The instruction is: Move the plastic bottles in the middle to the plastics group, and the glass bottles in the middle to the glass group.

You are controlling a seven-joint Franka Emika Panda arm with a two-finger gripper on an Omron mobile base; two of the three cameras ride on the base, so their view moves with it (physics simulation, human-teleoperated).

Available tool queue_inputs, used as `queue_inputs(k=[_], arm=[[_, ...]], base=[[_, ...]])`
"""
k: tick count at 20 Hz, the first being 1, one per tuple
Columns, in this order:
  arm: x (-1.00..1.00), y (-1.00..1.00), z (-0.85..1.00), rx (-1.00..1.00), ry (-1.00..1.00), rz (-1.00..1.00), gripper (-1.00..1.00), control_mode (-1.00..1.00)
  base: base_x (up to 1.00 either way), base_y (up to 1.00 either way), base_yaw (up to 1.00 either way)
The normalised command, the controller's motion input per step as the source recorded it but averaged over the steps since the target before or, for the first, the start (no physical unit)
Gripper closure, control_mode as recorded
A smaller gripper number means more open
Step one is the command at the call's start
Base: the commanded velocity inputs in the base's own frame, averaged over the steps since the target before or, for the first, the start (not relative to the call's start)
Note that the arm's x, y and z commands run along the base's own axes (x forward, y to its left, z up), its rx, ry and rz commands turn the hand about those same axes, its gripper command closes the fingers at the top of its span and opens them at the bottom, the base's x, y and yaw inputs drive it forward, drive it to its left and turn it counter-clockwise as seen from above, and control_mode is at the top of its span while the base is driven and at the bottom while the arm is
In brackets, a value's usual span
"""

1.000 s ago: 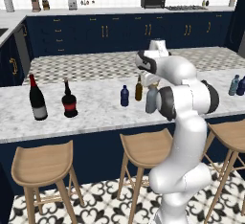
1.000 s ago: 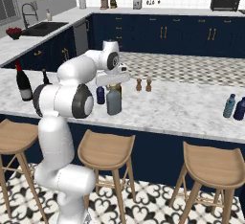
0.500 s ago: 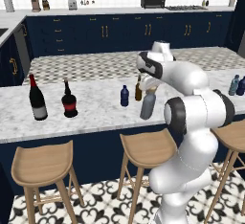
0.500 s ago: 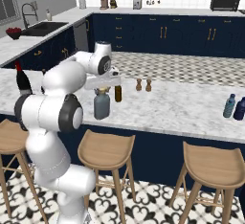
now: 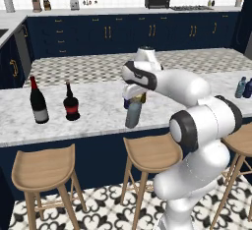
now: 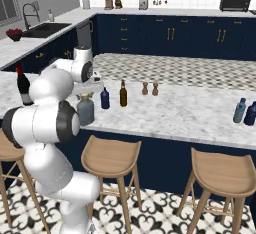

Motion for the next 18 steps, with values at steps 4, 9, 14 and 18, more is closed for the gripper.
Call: queue_inputs(k=[4, 9, 14, 18], arm=[[0.25, 0.73, 0.18, 0.03, 0.05, 0.0, 1.0, -1.0], [0.38, 0.6, 0.1, 0.01, 0.0, 0.0, 1.0, -1.0], [0.34, 0.53, -0.05, 0.01, -0.01, 0.04, 1.0, -1.0], [0.48, 0.39, -0.1, 0.0, -0.03, 0.01, 1.0, -1.0]], base=[[0.0, 0.0, 0.0], [0.0, 0.0, 0.0], [0.0, 0.0, 0.0], [0.0, 0.0, 0.0]])
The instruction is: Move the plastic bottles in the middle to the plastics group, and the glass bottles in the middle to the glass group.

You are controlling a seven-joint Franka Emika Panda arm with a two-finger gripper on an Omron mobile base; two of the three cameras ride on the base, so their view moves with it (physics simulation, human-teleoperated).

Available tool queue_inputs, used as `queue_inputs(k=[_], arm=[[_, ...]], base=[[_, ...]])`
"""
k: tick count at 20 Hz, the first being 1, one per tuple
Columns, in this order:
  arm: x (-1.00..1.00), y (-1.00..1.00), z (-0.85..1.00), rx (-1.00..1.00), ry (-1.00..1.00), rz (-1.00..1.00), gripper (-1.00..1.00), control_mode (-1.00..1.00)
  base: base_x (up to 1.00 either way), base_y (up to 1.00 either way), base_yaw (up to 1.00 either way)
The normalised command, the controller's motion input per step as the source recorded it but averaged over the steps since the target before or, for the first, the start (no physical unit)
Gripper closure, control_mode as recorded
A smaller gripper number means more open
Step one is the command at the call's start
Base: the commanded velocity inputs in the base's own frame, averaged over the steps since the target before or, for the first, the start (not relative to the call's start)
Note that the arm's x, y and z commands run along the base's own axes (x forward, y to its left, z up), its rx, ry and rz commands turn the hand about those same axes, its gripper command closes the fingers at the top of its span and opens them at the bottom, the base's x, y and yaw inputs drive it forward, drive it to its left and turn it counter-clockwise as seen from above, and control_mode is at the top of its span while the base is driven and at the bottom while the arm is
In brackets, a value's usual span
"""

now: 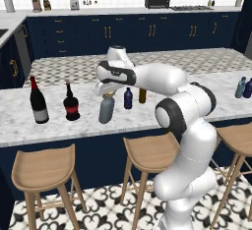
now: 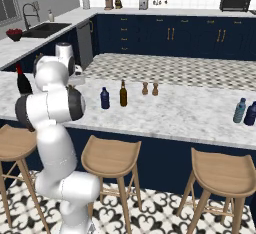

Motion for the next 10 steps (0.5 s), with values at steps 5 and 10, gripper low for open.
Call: queue_inputs(k=[5, 10], arm=[[0.5, 0.39, -0.15, 0.01, 0.0, 0.0, 1.0, -1.0], [0.41, 0.42, -0.1, 0.01, 0.0, 0.0, 1.0, -1.0]], base=[[0.0, 0.0, 0.0], [0.0, 0.0, 0.0]])
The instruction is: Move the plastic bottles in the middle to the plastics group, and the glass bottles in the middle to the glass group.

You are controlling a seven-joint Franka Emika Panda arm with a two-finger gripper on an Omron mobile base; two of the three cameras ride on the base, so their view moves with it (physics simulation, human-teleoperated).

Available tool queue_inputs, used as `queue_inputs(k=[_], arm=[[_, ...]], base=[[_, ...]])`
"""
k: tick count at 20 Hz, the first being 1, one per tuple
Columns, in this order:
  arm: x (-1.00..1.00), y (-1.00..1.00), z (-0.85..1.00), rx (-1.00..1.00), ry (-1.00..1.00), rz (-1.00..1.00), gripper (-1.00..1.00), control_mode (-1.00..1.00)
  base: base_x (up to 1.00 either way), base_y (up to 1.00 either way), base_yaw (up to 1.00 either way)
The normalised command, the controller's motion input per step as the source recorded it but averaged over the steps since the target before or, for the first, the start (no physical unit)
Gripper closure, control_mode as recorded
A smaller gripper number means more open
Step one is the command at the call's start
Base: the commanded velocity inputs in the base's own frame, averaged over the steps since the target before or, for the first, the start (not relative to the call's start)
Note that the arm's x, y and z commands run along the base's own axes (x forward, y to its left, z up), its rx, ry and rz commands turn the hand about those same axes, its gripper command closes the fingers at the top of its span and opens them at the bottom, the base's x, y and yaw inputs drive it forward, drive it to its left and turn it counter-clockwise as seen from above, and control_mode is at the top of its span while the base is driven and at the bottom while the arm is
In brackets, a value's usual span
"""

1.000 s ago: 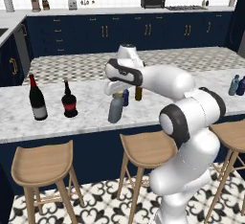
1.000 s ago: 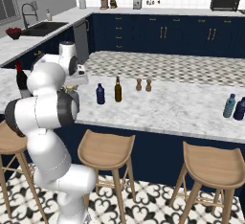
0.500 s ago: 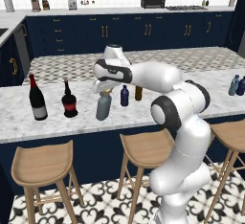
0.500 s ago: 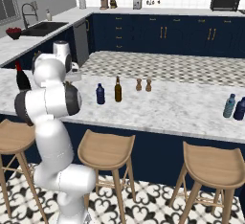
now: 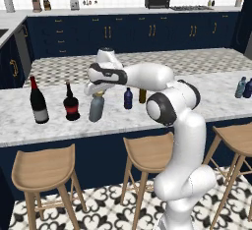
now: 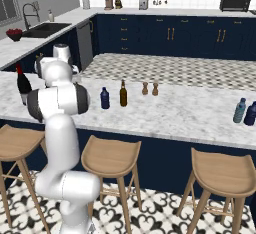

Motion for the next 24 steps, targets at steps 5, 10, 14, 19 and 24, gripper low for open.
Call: queue_inputs(k=[5, 10, 14, 19, 24], arm=[[0.38, 0.32, -0.19, 0.01, 0.0, 0.0, 1.0, -1.0], [0.3, 0.13, -0.3, 0.0, 0.0, 0.0, 1.0, -1.0], [0.29, 0.04, -0.39, 0.0, 0.0, 0.0, 1.0, -1.0], [0.17, 0.0, -0.36, 0.0, 0.0, 0.0, 1.0, -1.0], [-0.2, -0.07, -0.31, -0.02, 0.0, 0.0, -1.0, -1.0]], base=[[0.0, 0.0, 0.0], [0.0, 0.0, 0.0], [0.0, 0.0, 0.0], [0.0, 0.0, 0.0], [0.0, 0.0, 0.0]])
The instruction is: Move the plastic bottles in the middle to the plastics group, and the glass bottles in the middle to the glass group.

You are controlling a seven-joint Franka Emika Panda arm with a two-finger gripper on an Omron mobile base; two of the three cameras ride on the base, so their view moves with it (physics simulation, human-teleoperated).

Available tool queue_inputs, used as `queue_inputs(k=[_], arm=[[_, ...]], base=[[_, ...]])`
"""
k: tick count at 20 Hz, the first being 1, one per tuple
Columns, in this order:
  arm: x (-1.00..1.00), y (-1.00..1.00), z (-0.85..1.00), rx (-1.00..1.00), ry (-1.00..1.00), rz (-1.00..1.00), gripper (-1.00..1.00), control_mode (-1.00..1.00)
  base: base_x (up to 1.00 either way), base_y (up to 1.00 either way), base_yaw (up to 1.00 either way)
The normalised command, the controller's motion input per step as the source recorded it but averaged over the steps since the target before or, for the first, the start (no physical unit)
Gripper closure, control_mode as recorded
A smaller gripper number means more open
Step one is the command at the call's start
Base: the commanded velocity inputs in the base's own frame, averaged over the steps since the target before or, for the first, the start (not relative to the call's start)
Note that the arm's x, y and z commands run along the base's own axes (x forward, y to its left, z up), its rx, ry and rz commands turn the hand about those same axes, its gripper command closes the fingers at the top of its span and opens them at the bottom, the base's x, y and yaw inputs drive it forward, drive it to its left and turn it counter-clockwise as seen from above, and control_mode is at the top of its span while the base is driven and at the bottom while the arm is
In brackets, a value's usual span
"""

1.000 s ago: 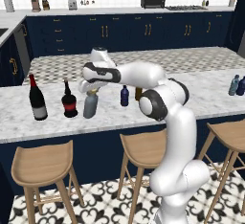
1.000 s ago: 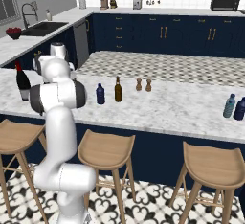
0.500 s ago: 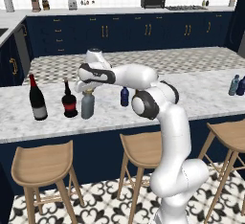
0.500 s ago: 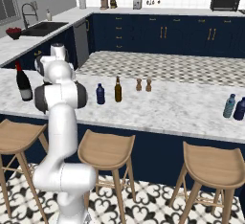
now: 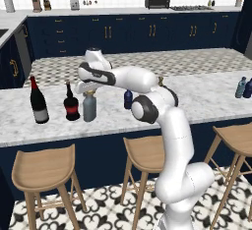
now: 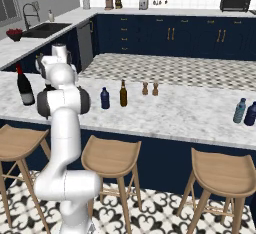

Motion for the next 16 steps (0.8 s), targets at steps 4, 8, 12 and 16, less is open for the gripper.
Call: queue_inputs(k=[4, 8, 12, 16], arm=[[-0.2, -0.02, -0.05, 0.0, 0.0, 0.0, -1.0, -1.0], [0.0, 0.0, 0.05, 0.0, -0.04, 0.0, -1.0, -1.0], [0.0, -0.02, 0.22, 0.0, -0.05, 0.0, -1.0, -1.0], [-0.04, -0.03, 0.41, 0.0, -0.08, 0.0, -1.0, -1.0]], base=[[0.0, 0.0, 0.0], [0.0, 0.0, 0.0], [0.0, 0.0, 0.0], [0.0, 0.0, 0.0]])
